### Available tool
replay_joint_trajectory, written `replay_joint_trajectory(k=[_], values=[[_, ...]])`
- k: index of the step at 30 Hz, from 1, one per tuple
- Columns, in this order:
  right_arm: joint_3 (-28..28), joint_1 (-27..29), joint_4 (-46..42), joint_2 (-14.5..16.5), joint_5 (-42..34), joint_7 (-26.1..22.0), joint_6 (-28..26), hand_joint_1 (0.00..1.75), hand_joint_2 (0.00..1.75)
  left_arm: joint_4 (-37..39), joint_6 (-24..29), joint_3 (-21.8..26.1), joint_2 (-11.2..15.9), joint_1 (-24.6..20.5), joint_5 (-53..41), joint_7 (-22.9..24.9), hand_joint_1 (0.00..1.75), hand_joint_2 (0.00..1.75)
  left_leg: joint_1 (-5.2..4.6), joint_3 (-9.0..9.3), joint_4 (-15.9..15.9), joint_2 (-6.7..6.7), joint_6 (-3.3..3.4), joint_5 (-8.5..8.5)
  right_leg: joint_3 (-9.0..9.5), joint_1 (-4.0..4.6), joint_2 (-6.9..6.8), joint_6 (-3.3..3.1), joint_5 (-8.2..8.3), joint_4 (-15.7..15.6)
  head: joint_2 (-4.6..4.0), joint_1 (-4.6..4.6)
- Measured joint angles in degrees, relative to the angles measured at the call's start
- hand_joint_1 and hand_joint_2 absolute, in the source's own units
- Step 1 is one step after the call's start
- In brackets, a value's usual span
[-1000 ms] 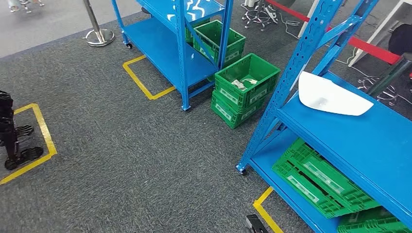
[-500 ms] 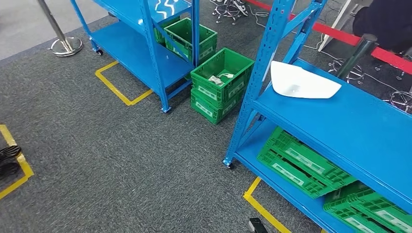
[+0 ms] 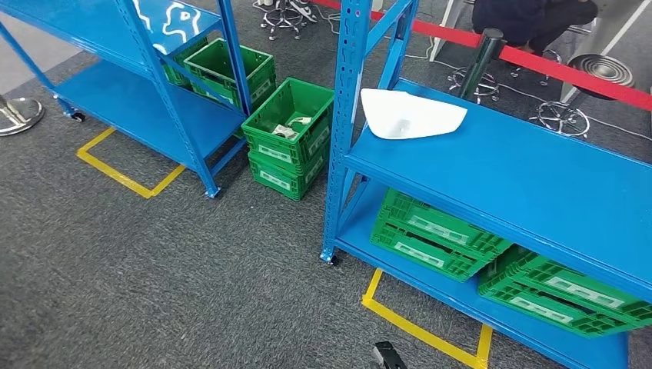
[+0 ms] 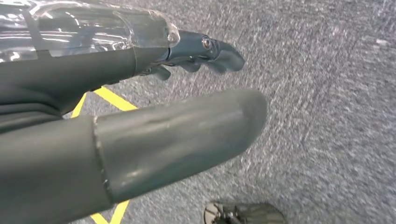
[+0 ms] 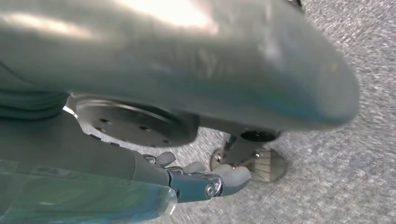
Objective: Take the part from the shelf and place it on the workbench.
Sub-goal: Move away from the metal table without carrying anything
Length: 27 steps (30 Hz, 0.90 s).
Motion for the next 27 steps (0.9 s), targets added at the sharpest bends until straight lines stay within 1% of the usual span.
replay_joint_trajectory(k=[1,2,3,4,5,6,7,8,9,10,11,12,13,14,15,16,17,18,19,20,21,22,23,24,25,26,27], values=[[0.2,0.0,0.0,0.0,0.1,0.0,0.1,0.0,0.0,0.0,0.1,0.1,0.1,0.0,-0.1,0.3,0.0,0.0,0.06,0.25,-0.2,0.87,0.36,-0.02,-0.4,0.06,-0.94,0.31,-0.49,0.7,0.0,0.22],[0.5,-0.1,0.0,0.0,0.2,0.1,0.2,0.0,0.0,0.0,0.1,0.3,0.2,0.2,-0.1,0.8,0.0,0.0,0.13,0.49,-0.5,1.85,0.69,-0.06,-1.37,0.13,-2.38,0.62,-1.54,2.5,0.0,0.61],[0.7,-0.2,0.0,0.0,0.2,0.1,0.3,0.0,0.0,0.0,0.2,0.4,0.3,0.4,-0.2,1.3,0.0,0.0,0.09,0.7,-0.6,2.89,0.96,-0.19,-2.91,0.15,-4.11,0.9,-3.06,5.4,0.0,1.02],[0.8,-0.3,0.0,0.0,0.2,0.2,0.4,0.0,0.0,0.0,0.2,0.5,0.5,0.7,-0.2,1.9,0.0,0.0,-0.03,0.84,-0.6,3.96,1.18,-0.39,-5.01,0.09,-5.29,1.16,-4.76,9.2,0.0,1.42],[0.9,-0.4,0.0,0.0,0.1,0.4,0.4,0.0,0.0,0.0,0.2,0.6,0.6,1.0,-0.2,2.5,0.0,0.0,-0.14,0.94,-0.6,4.97,1.29,-0.59,-7.04,-0.02,-5.81,1.35,-6.07,12.9,0.0,1.61],[1.0,-0.3,0.0,0.0,-0.1,0.6,0.3,0.0,0.0,0.0,0.1,0.7,0.7,1.2,-0.2,3.1,0.0,0.0,-0.25,1.08,-0.6,5.85,1.33,-0.81,-8.43,-0.11,-6.05,1.43,-6.43,15.3,0.0,1.67],[1.1,-0.1,0.1,-0.1,-0.4,0.9,0.3,0.0,0.0,0.0,0.0,0.9,0.7,1.2,-0.2,3.6,0.0,0.0,-0.33,1.28,-0.6,6.6,1.31,-1.03,-8.81,-0.17,-6.22,1.4,-5.67,15.6,0.0,1.76],[1.2,0.1,0.1,-0.1,-0.7,1.1,0.3,0.0,0.0,0.0,-0.1,1.0,0.7,1.2,-0.2,3.7,0.0,0.0,-0.39,1.56,-0.6,7.18,1.24,-1.25,-8.03,-0.18,-6.42,1.23,-3.87,13.8,0.0,1.92],[1.2,0.3,0.1,-0.2,-0.9,1.2,0.3,0.0,0.0,0.0,-0.2,1.1,0.6,1.2,-0.2,3.8,0.0,0.0,-0.44,1.9,-0.6,7.69,1.16,-1.49,-6.34,-0.06,-6.98,0.84,-1.46,10.1,0.0,2.13],[1.2,0.4,0.1,-0.3,-1.2,1.4,0.3,0.0,0.0,0.0,-0.3,1.2,0.4,1.2,-0.2,3.8,0.0,0.0,-0.49,2.19,-0.7,8.14,1.04,-1.72,-4.46,0.24,-8.13,0.33,0.27,6.3,0.0,2.27],[1.3,0.4,0.2,-0.3,-1.3,1.5,0.3,0.0,0.0,0.0,-0.3,1.3,0.3,1.2,-0.2,3.9,0.0,0.0,-0.55,2.4,-0.7,8.53,0.85,-1.92,-2.9,0.62,-9.24,-0.19,1.33,3.1,0.0,2.36],[1.3,0.4,0.2,-0.4,-1.5,1.7,0.3,0.0,0.0,0.0,-0.2,1.4,0.1,1.2,-0.2,4.1,0.0,0.0,-0.59,2.51,-0.7,8.98,0.62,-2.05,-1.99,1.01,-10.12,-0.65,1.67,1.1,0.0,2.45],[1.3,0.4,0.2,-0.5,-1.7,1.8,0.3,0.0,0.0,0.1,-0.2,1.5,0.0,1.2,-0.2,4.3,0.0,0.0,-0.59,2.59,-0.8,9.45,0.36,-2.14,-1.71,1.32,-10.47,-0.95,1.35,0.5,0.0,2.46],[1.3,0.4,0.2,-0.5,-1.7,1.8,0.3,0.0,0.0,0.1,-0.2,1.6,-0.1,1.2,-0.2,4.5,0.0,0.0,-0.58,2.79,-0.9,9.97,0.05,-2.21,-1.64,1.45,-10.04,-1.16,1.33,0.1,0.0,2.56],[1.3,0.5,0.3,-0.6,-1.8,1.8,0.3,0.0,0.0,0.1,-0.2,1.8,-0.2,1.1,-0.2,4.7,0.0,0.0,-0.49,3.0,-1.0,9.81,-0.29,-2.42,-1.45,1.3,-9.53,-1.36,1.46,-0.3,0.0,2.69],[1.3,0.5,0.3,-0.6,-1.9,1.8,0.3,0.0,0.0,0.1,-0.3,1.8,-0.3,1.1,-0.2,4.9,0.0,0.0,-0.37,3.08,-0.7,8.36,-0.59,-2.84,-1.11,1.12,-9.03,-1.56,1.61,-0.7,0.0,2.61],[1.4,0.5,0.3,-0.6,-2.0,1.8,0.3,0.0,0.0,0.1,-0.4,1.8,-0.4,1.0,-0.3,5.1,0.0,0.0,-0.29,2.65,0.6,6.45,-0.82,-3.71,-0.75,0.91,-8.55,-1.76,1.8,-1.2,0.0,2.48],[1.4,0.4,0.3,-0.5,-2.1,1.8,0.3,0.0,0.0,0.1,-0.5,1.9,-0.4,1.0,-0.3,5.4,0.0,0.0,-0.2,1.41,3.1,4.38,-1.0,-5.1,-0.45,0.7,-8.05,-1.95,1.93,-1.6,0.0,2.19],[1.4,0.2,0.3,-0.4,-2.2,1.8,0.3,0.0,0.0,0.1,-0.7,1.9,-0.4,1.2,-0.3,5.7,0.0,0.0,-0.17,-0.49,6.7,2.97,-1.08,-6.69,-0.34,0.69,-7.43,-2.11,1.91,-1.6,0.0,1.74],[1.4,0.0,0.3,-0.4,-2.3,1.8,0.3,0.0,0.0,0.1,-0.8,1.9,-0.4,1.3,-0.3,5.8,0.0,0.0,-0.19,-2.74,10.6,2.75,-1.16,-8.11,-0.3,0.7,-6.72,-2.24,1.86,-1.6,0.0,1.34],[1.5,0.0,0.3,-0.3,-2.3,1.8,0.3,0.0,0.0,0.1,-1.0,1.9,-0.3,1.5,-0.3,5.8,0.0,0.0,-0.19,-4.65,13.6,2.95,-1.26,-8.72,-0.22,0.7,-5.93,-2.29,1.76,-1.6,0.0,0.96],[1.5,0.0,0.3,-0.2,-2.4,1.7,0.3,0.0,0.0,0.2,-1.1,1.9,-0.2,1.6,-0.3,5.5,0.0,0.0,-0.17,-5.69,14.6,3.16,-1.34,-8.14,-0.09,0.68,-5.15,-2.26,1.63,-1.5,0.0,0.66],[1.5,0.1,0.3,-0.2,-2.5,1.7,0.4,0.0,0.0,0.2,-1.1,1.9,-0.2,1.6,-0.3,5.1,0.0,0.0,-0.12,-5.67,13.4,3.24,-1.4,-6.41,0.08,0.6,-4.38,-2.12,1.45,-1.3,0.0,0.49],[1.5,0.1,0.3,-0.1,-2.5,1.7,0.5,0.0,0.0,0.2,-1.0,1.8,-0.1,1.6,-0.3,4.6,0.0,0.0,-0.01,-4.61,10.3,2.85,-1.46,-3.86,0.28,0.49,-3.64,-1.91,1.17,-1.1,0.0,0.37],[1.5,0.1,0.3,0.0,-2.5,1.6,0.6,0.0,0.0,0.2,-1.0,1.8,-0.1,1.6,-0.3,4.1,0.0,0.0,0.24,-3.22,6.8,1.31,-1.48,-1.81,0.31,0.37,-2.95,-1.63,0.81,-0.7,0.0,0.24],[1.5,0.0,0.3,0.1,-2.6,1.6,0.7,0.0,0.0,0.2,-0.9,1.8,0.0,1.6,-0.3,3.8,0.0,0.0,0.48,-1.9,3.6,-0.32,-1.44,-0.45,0.24,0.29,-2.24,-1.26,0.41,-0.3,0.0,0.1],[1.6,-0.1,0.3,0.2,-2.6,1.6,0.7,0.0,0.0,0.2,-0.9,1.8,0.1,1.6,-0.3,3.5,0.0,0.0,0.62,-0.99,1.6,-1.67,-1.32,0.12,0.08,0.17,-1.53,-0.88,0.16,0.1,0.0,-0.01]])
